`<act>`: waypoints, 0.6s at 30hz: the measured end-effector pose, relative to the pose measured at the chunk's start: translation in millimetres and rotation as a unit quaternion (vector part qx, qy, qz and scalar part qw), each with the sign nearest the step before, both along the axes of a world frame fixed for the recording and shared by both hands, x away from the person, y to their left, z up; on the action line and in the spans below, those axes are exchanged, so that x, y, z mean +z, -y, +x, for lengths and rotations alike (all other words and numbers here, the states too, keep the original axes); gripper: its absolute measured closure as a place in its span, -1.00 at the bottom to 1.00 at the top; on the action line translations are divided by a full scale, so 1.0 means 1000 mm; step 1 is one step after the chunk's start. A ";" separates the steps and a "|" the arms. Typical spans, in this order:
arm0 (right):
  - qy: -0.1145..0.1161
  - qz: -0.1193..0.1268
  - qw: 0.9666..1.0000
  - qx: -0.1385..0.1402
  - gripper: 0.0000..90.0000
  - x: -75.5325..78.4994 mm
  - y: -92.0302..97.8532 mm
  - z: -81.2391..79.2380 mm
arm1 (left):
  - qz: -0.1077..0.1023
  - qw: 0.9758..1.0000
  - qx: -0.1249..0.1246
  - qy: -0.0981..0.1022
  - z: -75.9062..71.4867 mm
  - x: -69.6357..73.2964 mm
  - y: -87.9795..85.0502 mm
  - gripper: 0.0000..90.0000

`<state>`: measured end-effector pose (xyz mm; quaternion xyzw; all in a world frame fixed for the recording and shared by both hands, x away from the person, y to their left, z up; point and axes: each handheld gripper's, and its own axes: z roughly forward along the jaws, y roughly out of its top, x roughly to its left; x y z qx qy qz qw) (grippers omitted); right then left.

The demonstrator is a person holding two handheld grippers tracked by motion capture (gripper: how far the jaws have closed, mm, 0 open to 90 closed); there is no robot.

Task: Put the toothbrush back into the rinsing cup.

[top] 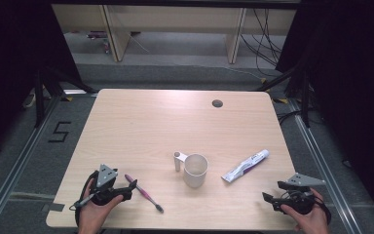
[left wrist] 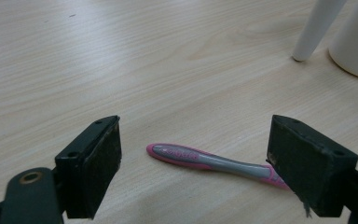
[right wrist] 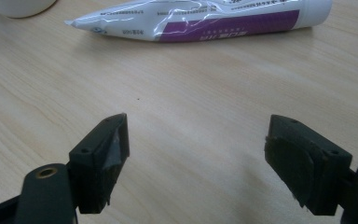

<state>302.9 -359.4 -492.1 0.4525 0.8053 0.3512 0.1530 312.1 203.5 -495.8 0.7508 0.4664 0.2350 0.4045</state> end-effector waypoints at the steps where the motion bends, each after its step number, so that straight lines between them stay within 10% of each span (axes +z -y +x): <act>1: 0.000 0.000 1.000 -0.001 -0.50 0.000 0.000 -0.001 | 0.001 1.000 -0.002 -0.001 0.000 0.000 0.000 -0.62; 10: -0.003 0.006 1.000 0.005 -0.50 -0.001 0.000 -0.003 | -0.009 1.000 -0.028 -0.009 0.001 0.002 0.000 -0.63; 18: -0.009 0.003 1.000 0.009 -0.50 -0.001 -0.001 -0.003 | 0.030 0.992 -0.124 -0.023 0.005 0.018 0.005 -0.60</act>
